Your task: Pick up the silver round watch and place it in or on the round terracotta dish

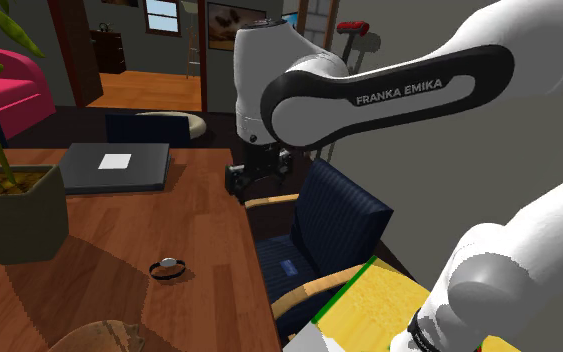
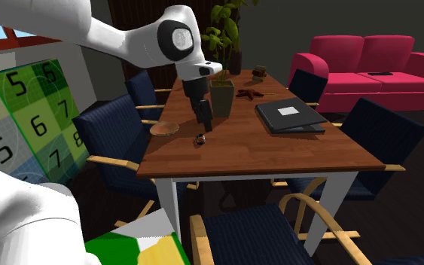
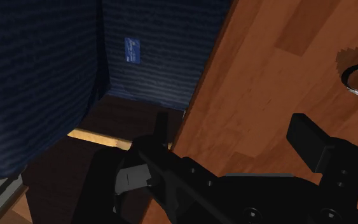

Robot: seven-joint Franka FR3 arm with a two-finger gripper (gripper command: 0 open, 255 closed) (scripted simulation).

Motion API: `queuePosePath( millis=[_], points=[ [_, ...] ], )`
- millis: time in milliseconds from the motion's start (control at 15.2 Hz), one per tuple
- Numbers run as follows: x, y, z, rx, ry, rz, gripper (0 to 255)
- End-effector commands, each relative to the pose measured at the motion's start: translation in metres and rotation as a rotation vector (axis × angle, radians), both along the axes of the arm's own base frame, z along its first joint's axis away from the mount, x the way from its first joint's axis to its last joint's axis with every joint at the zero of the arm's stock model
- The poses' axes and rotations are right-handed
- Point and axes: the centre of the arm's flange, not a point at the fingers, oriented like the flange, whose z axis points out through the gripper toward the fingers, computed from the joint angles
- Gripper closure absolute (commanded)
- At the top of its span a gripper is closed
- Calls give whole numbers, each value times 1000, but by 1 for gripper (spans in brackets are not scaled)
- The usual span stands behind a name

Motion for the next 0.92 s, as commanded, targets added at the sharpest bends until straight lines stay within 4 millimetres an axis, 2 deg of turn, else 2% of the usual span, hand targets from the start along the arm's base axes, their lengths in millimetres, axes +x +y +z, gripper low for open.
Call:
queuePosePath(
  millis=[0, 858],
  points=[
    [9, 23, -12, -9, 6, -9, 0],
    [66, 167, -109, -76, 45, -52, 0]
  ],
)
